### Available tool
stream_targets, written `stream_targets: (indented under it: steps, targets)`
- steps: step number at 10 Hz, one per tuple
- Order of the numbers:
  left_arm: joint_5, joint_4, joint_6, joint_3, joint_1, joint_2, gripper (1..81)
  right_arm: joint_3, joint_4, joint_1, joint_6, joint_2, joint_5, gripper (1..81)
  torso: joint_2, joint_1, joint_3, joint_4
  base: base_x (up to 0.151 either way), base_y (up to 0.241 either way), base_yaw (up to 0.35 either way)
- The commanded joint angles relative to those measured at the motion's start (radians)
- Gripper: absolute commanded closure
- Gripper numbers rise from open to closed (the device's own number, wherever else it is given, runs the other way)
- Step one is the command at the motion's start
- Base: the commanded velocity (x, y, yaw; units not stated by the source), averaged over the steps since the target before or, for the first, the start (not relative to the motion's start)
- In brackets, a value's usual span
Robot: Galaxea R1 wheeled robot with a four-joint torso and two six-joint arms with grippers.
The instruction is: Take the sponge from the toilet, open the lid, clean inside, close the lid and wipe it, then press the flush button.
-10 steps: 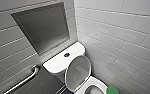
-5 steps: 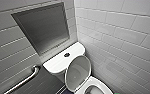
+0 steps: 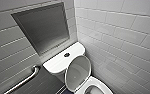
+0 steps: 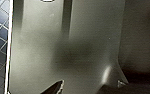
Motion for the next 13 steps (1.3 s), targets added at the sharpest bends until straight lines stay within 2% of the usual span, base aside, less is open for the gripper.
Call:
stream_targets:
  steps: [1,3,7,13]
  targets:
    - [0.058,0.011,-0.002,-0.004,-0.002,-0.006,1.0,0.156,-0.069,0.191,-0.004,-0.133,-0.173,81.1,0.0,0.0,0.0,0.0,0.0,0.0,0.0]
    - [0.058,0.011,-0.002,-0.004,-0.002,-0.005,1.0,0.155,-0.075,0.316,-0.004,-0.1,-0.32,81.1,0.0,0.0,0.0,0.0,0.0,0.0,0.0]
    - [0.058,0.011,-0.002,-0.008,-0.002,-0.005,1.0,0.069,-0.084,0.484,-0.004,0.034,-0.48,81.1,0.0,0.0,0.0,0.0,0.0,0.0,0.0]
    - [0.058,0.008,-0.003,-0.016,-0.002,-0.008,1.0,-0.181,-0.105,0.616,-0.004,0.305,-0.598,81.1,0.0,0.0,0.0,0.0,0.0,0.0,0.0]
